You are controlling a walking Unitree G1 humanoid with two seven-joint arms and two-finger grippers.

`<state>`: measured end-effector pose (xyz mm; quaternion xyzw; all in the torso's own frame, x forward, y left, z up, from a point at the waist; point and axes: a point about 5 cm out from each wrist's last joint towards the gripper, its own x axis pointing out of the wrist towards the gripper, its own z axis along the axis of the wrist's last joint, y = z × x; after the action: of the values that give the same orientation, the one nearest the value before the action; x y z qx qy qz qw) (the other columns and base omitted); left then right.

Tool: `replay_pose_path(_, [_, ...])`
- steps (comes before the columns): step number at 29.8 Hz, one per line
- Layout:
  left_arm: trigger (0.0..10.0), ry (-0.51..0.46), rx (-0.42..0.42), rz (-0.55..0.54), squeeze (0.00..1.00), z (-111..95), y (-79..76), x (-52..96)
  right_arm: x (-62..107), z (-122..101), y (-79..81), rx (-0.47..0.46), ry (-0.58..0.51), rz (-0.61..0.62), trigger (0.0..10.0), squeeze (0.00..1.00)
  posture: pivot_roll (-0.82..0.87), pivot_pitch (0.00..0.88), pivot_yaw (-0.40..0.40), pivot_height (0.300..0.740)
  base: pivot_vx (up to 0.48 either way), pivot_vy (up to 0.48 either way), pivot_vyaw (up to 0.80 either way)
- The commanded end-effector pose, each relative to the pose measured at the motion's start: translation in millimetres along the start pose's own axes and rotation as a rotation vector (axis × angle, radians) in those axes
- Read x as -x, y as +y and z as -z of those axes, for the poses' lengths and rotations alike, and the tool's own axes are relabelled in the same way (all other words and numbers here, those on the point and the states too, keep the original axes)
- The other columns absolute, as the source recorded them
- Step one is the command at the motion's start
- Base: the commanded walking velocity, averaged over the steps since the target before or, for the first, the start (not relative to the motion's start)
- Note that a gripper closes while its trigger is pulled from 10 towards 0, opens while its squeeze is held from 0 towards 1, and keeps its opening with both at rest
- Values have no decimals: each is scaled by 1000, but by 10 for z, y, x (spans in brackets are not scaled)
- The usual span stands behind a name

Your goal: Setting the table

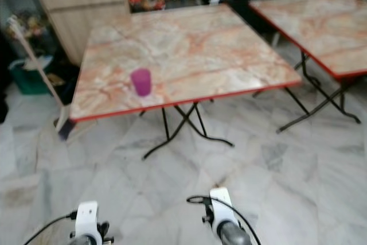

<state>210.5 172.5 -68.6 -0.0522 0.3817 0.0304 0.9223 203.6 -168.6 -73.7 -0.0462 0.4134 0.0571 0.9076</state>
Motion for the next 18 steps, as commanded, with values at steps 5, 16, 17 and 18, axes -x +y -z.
replay_pose_path(5, [10000, 39, -5, -36, 0, 106, 124, 38, -26, -80, 89, 0, -22, -21, 10000, 0, -110, 0, 24, 740, 278, 0, 0])
replay_pose_path(16, [10000, 42, -12, -36, 0, 116, 141, 43, -24, -67, 95, 11, -15, -25, 10000, 0, -110, 0, 28, 740, 279, 0, 0])
replay_pose_path(17, [10000, 43, -13, -36, 0, 117, 142, 44, -24, -65, 96, 11, -15, -25, 10000, 0, -110, 0, 28, 740, 281, 0, 0])
replay_pose_path(18, [10000, 44, -16, -34, 0, 120, 145, 45, -23, -61, 100, 12, -15, -26, 10000, 0, -110, 0, 29, 740, 281, 0, 0])
